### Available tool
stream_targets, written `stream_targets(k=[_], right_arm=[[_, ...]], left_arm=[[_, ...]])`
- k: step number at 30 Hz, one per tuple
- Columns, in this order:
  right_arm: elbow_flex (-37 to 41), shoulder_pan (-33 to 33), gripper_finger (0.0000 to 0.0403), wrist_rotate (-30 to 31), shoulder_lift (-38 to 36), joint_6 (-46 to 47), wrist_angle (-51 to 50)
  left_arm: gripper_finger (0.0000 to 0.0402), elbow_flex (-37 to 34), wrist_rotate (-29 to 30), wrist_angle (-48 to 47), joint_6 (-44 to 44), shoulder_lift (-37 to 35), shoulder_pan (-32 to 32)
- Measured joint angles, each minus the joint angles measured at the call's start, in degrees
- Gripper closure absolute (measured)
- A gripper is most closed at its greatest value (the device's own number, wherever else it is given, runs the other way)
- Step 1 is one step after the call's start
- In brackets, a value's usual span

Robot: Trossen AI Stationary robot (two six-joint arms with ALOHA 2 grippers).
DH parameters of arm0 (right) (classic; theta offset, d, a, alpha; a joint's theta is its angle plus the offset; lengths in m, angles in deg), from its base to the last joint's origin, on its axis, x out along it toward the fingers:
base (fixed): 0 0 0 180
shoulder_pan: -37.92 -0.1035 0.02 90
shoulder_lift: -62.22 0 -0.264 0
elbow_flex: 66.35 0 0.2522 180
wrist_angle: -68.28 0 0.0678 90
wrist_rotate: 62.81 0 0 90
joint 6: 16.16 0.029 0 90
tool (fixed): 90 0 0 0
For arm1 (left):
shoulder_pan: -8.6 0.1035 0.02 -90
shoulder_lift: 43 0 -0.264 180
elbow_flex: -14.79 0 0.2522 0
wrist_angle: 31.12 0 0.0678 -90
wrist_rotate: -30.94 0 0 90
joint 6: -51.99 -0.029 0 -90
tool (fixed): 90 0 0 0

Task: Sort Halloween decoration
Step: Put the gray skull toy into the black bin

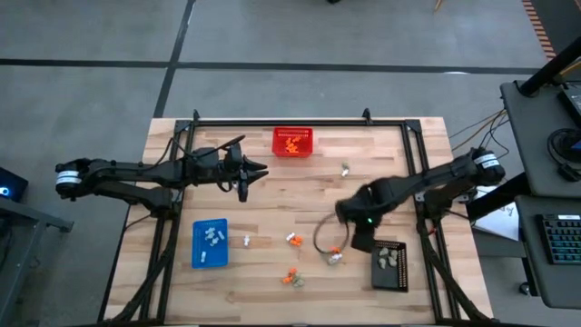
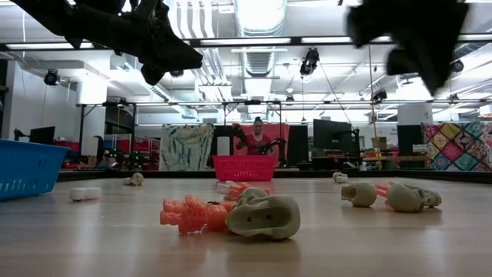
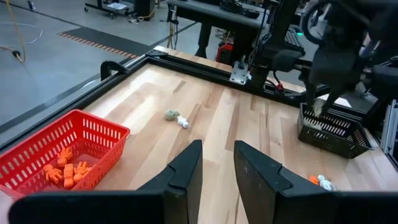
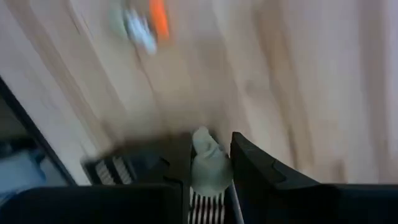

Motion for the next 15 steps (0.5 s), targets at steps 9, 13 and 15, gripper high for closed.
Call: stream_targets(k=[9,13,15], right_arm=[[8.3,-9.8,0.0324,-7.1,0.0,14.8,-0.6],[10.6,-13.6,0.0326,-9.8,0.0,20.3,-0.3],[11.4,-15.2,0.0326,-10.1,0.0,22.3,-0.1]], left_arm=[[0.0327,0.0,0.0,0.0,0.4,0.0,0.0],[0.0327,0.0,0.0,0.0,0.4,0.0,0.0],[0.0327,0.0,0.0,0.0,0.4,0.0,0.0]])
